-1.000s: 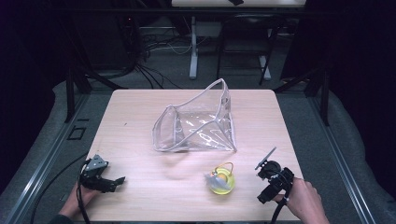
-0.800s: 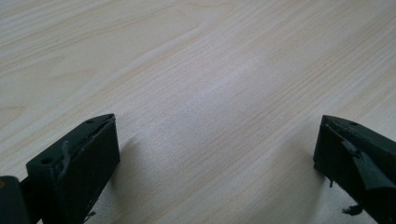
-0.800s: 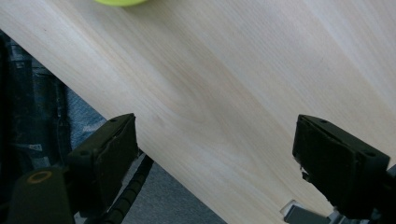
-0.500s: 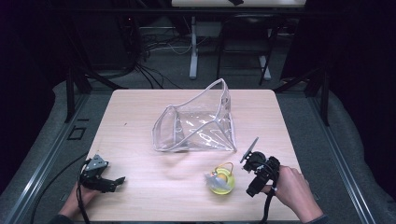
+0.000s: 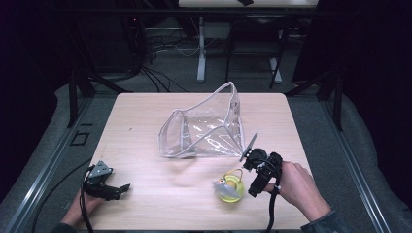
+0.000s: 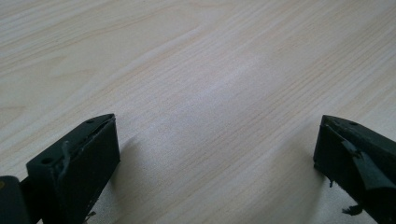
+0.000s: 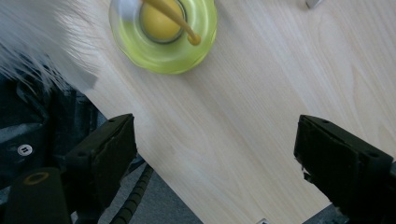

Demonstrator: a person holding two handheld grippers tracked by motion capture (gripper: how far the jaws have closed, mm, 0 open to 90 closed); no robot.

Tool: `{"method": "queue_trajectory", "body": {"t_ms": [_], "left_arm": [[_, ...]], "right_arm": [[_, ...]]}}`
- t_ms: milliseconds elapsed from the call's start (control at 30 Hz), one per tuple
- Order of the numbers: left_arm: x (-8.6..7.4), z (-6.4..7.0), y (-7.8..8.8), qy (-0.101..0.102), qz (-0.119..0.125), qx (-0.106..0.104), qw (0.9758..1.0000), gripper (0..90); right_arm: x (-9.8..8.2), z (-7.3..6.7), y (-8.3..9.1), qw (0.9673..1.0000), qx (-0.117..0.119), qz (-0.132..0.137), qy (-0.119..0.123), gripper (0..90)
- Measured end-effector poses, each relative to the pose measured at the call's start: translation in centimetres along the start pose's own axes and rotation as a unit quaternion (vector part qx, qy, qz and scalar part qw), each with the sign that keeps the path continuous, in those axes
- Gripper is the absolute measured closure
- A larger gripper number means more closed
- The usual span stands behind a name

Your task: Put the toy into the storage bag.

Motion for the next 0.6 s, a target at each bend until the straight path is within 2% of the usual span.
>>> {"method": "queue_trajectory", "body": {"t_ms": [33, 100, 133, 267, 600], "left_arm": [[0.0, 0.0, 0.0, 0.000, 0.000, 0.000, 1.0000, 0.2], [0.0, 0.0, 0.0, 0.000, 0.000, 0.000, 1.0000, 0.2], [0.0, 0.0, 0.0, 0.000, 0.001, 0.000, 1.0000, 0.2], [0.0, 0.0, 0.0, 0.000, 0.001, 0.000, 1.0000, 0.2], [0.0, 0.1, 0.0, -0.001, 0.001, -0.003, 1.0000, 0.2]], "right_arm": [[0.0, 0.0, 0.3, 0.9999, -0.003, -0.013, 0.004, 12.4], [0.2, 0.0, 0.4, 0.9999, -0.004, -0.015, 0.006, 12.4], [-0.1, 0.1, 1.5, 0.9974, -0.019, -0.068, 0.015, 12.4], [0.7, -0.2, 1.8, 0.9968, -0.020, -0.072, 0.027, 12.6], [1.9, -0.7, 2.8, 0.9959, -0.022, -0.079, 0.039, 13.3]]}}
Point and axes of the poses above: each handheld gripper's, and its own axes: y roughly backward along the jaws, x roughly out of its top, z roughly to its right, the point moved 10 cm from there along -y, roughly forward along the jaws, and after that the axes turned 3 degrees about x, right-handed, at the moved point
